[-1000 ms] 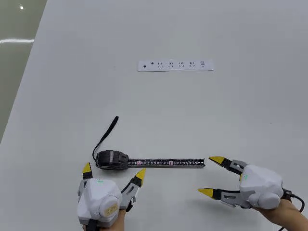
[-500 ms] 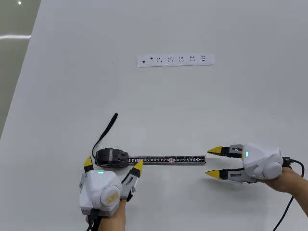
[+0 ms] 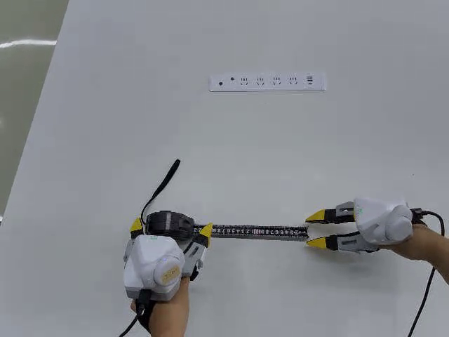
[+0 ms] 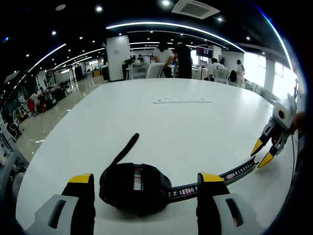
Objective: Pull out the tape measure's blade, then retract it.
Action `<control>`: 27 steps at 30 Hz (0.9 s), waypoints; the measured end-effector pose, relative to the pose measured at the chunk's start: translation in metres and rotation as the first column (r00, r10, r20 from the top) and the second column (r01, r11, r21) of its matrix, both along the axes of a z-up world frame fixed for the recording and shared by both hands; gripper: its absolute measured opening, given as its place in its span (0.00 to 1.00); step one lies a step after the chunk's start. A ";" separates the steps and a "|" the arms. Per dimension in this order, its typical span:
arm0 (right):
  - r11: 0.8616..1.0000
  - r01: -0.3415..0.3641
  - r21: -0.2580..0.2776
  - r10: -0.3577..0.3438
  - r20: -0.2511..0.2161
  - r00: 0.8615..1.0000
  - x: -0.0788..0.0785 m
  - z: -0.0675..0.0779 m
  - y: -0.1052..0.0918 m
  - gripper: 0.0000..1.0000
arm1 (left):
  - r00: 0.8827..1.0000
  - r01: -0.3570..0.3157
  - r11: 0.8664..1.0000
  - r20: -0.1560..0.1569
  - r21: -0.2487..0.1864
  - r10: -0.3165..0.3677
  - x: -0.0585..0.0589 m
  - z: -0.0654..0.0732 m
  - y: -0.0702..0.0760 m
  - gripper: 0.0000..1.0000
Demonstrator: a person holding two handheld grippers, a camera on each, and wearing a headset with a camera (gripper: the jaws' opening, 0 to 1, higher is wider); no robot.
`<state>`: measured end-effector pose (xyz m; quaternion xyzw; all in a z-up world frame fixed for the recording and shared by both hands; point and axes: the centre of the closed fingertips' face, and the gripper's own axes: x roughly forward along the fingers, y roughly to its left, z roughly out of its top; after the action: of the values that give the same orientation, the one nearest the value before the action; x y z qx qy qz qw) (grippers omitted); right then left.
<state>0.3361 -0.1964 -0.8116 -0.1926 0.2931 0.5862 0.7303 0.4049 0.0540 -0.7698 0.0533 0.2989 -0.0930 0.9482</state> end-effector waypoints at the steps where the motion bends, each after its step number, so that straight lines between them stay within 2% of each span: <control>1: 1.000 -0.008 0.001 0.008 -0.006 1.000 -0.001 -0.001 0.001 0.21 | 1.000 -0.002 1.000 -0.003 -0.002 0.002 0.001 0.000 0.000 0.83; 8: 0.999 -0.046 -0.010 0.046 -0.015 0.999 -0.003 -0.008 0.004 0.16 | 1.000 -0.011 1.000 -0.015 0.002 0.011 0.001 -0.006 0.000 0.80; 15: 0.998 -0.060 -0.019 0.060 0.003 0.998 -0.003 -0.010 0.004 0.14 | 1.000 -0.013 1.000 -0.026 0.014 0.013 0.001 -0.012 0.001 0.79; 18: 0.996 -0.077 -0.033 0.078 0.025 0.997 -0.003 -0.011 0.004 0.13 | 0.999 -0.023 1.000 -0.033 0.016 0.024 0.001 -0.014 0.003 0.79; 27: 0.995 -0.083 -0.046 0.085 0.029 0.996 -0.003 -0.011 0.004 0.12 | 0.997 -0.059 0.998 -0.045 0.005 0.059 0.003 -0.018 0.010 0.75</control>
<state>0.3332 -0.1928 -0.8224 -0.2300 0.2865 0.6066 0.7050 0.4081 0.0637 -0.7874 0.0439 0.3218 -0.0654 0.9435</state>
